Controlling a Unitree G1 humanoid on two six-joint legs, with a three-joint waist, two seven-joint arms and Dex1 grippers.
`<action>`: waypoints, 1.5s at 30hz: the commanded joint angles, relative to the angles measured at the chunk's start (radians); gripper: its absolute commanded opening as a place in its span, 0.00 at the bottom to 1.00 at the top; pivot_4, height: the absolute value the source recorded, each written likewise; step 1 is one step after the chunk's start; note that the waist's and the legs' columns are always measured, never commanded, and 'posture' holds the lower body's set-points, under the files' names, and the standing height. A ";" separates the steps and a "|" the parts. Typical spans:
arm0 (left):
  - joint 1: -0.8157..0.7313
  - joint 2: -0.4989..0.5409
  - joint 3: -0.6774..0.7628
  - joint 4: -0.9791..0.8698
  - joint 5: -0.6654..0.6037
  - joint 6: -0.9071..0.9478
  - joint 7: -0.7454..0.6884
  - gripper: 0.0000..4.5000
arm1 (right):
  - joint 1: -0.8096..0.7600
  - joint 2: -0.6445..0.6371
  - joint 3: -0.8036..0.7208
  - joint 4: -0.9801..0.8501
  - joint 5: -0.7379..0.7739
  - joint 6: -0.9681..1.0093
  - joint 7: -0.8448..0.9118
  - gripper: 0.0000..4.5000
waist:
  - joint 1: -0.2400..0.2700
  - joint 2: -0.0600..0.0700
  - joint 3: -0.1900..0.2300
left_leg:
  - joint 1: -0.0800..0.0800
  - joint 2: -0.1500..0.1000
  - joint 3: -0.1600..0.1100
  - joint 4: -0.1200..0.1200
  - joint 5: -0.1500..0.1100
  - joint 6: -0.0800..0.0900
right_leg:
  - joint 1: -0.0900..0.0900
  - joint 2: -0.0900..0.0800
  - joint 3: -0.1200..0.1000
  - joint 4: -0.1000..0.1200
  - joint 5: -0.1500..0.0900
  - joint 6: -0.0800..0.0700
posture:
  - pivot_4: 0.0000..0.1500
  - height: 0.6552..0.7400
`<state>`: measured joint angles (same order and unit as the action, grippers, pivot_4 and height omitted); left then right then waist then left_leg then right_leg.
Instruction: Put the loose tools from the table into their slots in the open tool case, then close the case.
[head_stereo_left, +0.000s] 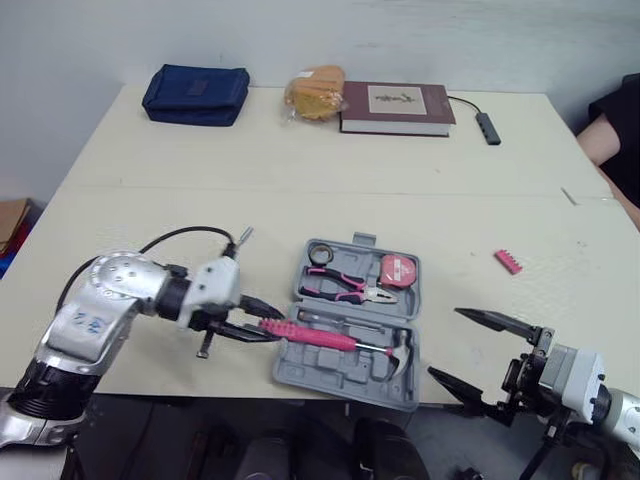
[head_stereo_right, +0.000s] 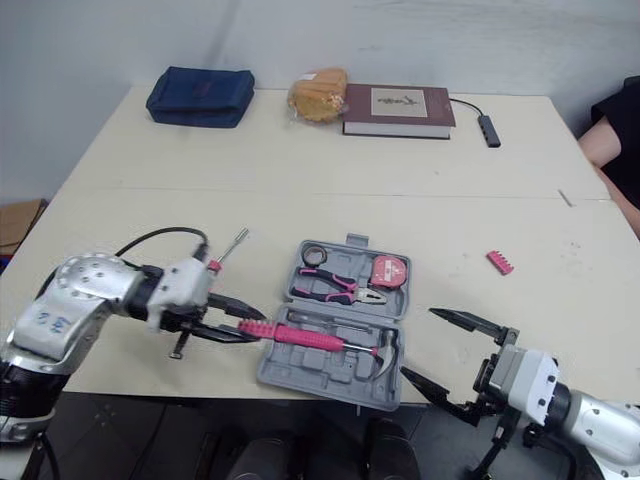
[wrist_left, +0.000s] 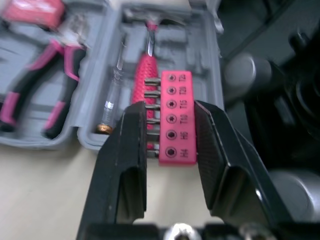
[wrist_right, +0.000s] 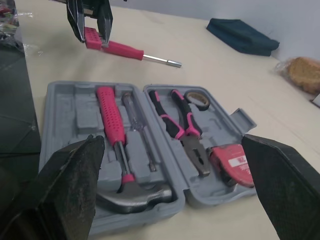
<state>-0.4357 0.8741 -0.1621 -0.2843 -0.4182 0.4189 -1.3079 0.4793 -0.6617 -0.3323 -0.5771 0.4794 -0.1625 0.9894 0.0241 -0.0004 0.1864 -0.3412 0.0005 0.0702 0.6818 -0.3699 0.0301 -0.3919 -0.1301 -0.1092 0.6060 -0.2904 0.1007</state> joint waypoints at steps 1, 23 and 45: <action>-0.090 -0.009 -0.079 -0.101 0.041 0.169 0.076 0.15 | 0.031 0.012 -0.033 0.006 -0.010 -0.051 0.011 1.00 | 0.001 0.000 0.000 | 0.000 0.000 0.000 0.000 0.000 0.000 | 0.000 0.000 0.000 0.000 0.000 0.000 | 1.00 1.00; -0.114 -0.040 -0.331 -0.150 0.279 0.244 0.149 0.15 | 0.133 0.038 -0.028 -0.060 0.000 -0.105 -0.016 1.00 | 0.002 0.001 0.001 | 0.000 0.000 0.000 0.001 0.001 0.001 | 0.000 -0.001 0.001 -0.001 0.000 0.000 | 1.00 1.00; -0.113 -0.080 -0.207 -0.196 0.216 0.202 0.122 0.76 | 0.106 0.030 -0.013 -0.100 0.001 -0.023 -0.030 1.00 | 0.003 0.001 0.001 | 0.000 -0.001 -0.001 0.001 0.001 0.002 | 0.001 -0.002 0.001 0.000 0.000 0.000 | 1.00 1.00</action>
<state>-0.5433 0.7730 -0.4223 -0.4259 -0.1491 0.6144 -1.1531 0.5746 -0.6275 -0.3353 -0.6335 0.4566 -0.1892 0.9665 0.0271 0.0010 0.1874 -0.3414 -0.0005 0.0688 0.6833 -0.3685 0.0321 -0.3911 -0.1318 -0.1084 0.6060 -0.2903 0.1009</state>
